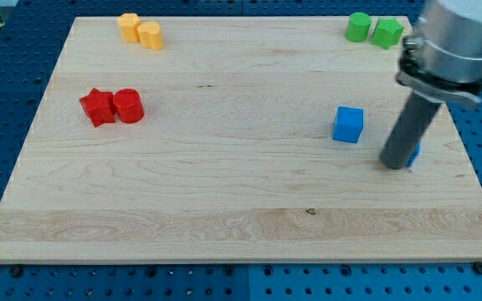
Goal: Move the blue cube closer to the blue triangle
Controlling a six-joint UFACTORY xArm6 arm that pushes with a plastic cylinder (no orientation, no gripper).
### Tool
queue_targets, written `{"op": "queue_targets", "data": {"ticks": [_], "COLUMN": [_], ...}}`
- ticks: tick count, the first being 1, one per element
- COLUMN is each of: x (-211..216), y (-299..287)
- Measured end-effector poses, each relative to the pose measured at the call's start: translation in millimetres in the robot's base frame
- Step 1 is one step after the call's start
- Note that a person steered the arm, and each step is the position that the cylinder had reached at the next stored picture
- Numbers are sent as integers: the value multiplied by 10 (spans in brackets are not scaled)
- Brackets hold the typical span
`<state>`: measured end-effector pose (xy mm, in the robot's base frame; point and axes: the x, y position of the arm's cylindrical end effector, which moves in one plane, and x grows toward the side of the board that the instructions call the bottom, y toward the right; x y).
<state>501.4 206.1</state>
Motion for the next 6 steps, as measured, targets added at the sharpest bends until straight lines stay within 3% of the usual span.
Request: {"op": "queue_targets", "data": {"ticks": [1, 3, 4, 5, 6], "x": [0, 86, -189, -622, -830], "y": [118, -916, -1425, -1529, -1191]}}
